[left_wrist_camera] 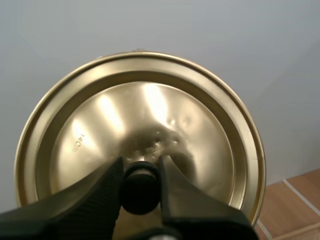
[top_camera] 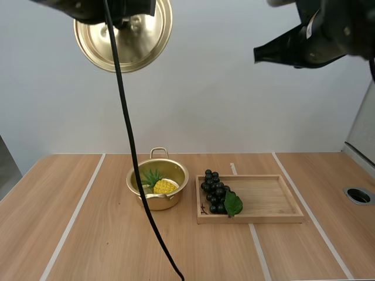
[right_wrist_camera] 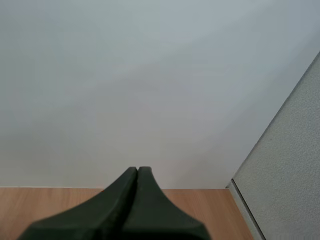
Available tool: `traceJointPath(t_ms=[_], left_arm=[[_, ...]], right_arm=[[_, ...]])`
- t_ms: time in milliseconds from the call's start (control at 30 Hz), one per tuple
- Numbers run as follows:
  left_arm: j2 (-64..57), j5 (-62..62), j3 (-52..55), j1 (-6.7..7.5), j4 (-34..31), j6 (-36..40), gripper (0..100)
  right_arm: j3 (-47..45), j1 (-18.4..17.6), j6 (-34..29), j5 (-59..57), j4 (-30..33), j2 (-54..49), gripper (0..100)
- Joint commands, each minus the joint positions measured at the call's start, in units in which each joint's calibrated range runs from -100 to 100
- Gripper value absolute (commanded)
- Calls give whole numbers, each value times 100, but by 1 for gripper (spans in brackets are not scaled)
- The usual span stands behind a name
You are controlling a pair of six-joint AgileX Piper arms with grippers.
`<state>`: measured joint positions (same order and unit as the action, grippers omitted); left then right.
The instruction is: Open the pot, put the pineapple inside, and close it
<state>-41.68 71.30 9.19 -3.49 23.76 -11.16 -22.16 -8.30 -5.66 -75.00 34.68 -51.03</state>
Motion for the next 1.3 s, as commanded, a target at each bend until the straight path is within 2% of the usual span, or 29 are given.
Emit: traceJointPath(t_ms=[0,233,500,600,700,867,933,1267], left_arm=[[-174,-1470,1134,-12,315,-205,0],[293,-1905,2498,-12,1062,-1007,0],[1150,-1805,2798,-4,1113,-1220,0],[1421,-1680,2801,5,1113,-1220,0],[1672,-1548,2801,106,1052,-1307,0],[2117,-1551,2801,380,720,-1286,0],[2259,-1591,2847,416,687,-1286,0],[2794,-2372,3360,415,344,-1286,0]], right_arm=[[-700,24,-319,805,354,-52,0],[-1546,24,-888,1629,884,-21,0],[-2231,24,-1629,2042,1581,37,0],[-2318,24,-1672,2087,1664,215,0],[-2318,24,-1672,2100,1664,345,0],[-2318,24,-1672,2217,1735,358,0],[-2318,24,-1672,2283,1747,416,0],[-2318,242,-1672,2672,1749,1097,0]])
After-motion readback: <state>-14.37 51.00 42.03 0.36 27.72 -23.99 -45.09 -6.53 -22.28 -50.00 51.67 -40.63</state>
